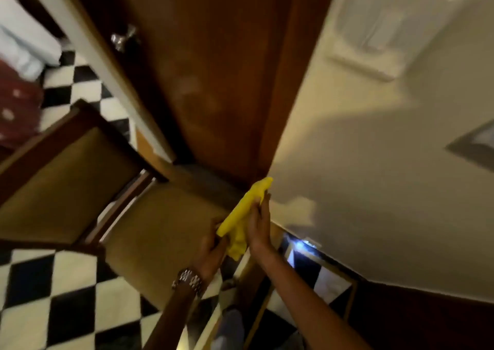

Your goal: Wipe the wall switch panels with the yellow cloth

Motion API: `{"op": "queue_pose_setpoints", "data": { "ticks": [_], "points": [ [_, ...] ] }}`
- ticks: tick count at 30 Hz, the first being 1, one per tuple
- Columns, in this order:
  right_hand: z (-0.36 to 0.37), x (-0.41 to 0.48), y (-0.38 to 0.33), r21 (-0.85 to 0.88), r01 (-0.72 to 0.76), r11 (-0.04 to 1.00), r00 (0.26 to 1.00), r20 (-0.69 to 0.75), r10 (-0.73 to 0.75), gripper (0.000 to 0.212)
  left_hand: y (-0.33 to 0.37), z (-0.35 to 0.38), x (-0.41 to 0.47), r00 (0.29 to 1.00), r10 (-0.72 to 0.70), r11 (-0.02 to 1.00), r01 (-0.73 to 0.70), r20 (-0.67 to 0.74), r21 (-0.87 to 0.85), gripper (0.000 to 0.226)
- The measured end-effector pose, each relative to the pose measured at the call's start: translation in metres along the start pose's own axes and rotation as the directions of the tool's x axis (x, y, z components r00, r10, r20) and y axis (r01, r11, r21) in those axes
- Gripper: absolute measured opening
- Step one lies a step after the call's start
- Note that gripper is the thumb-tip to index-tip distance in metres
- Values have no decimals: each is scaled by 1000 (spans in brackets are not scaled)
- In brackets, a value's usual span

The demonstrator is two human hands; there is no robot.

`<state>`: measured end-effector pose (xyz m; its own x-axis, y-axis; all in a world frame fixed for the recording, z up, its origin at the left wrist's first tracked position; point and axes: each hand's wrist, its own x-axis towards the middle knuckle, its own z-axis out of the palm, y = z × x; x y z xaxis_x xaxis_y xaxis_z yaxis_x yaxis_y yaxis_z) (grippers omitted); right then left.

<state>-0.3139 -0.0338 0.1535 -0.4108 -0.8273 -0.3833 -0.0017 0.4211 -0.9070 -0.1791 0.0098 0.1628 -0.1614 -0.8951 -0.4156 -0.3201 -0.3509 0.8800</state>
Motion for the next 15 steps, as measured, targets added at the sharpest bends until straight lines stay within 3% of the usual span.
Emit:
{"op": "queue_pose_setpoints", "data": {
  "ticks": [3,5,7,10,12,15],
  "points": [
    [64,26,71,-296,101,950,994,59,-88,54,-84,-27,33,971,-219,963,199,-92,-183,29],
    [102,42,134,-525,246,815,965,213,-154,49,-163,-44,53,918,-352,922,307,-184,-235,33],
    [123,64,199,-641,382,665,900,422,-110,38,-243,-57,68,842,-483,869,427,-240,-251,37],
    [130,91,274,-690,628,360,740,672,-2,55,-333,-69,81,818,-518,852,470,-250,-228,43],
    [127,102,289,-664,748,16,656,743,135,57,-358,-69,86,801,-537,843,508,-265,-175,44],
    [120,112,260,-522,851,-67,524,830,188,59,-323,-70,94,756,-580,784,620,-304,45,62]
  ]
}}
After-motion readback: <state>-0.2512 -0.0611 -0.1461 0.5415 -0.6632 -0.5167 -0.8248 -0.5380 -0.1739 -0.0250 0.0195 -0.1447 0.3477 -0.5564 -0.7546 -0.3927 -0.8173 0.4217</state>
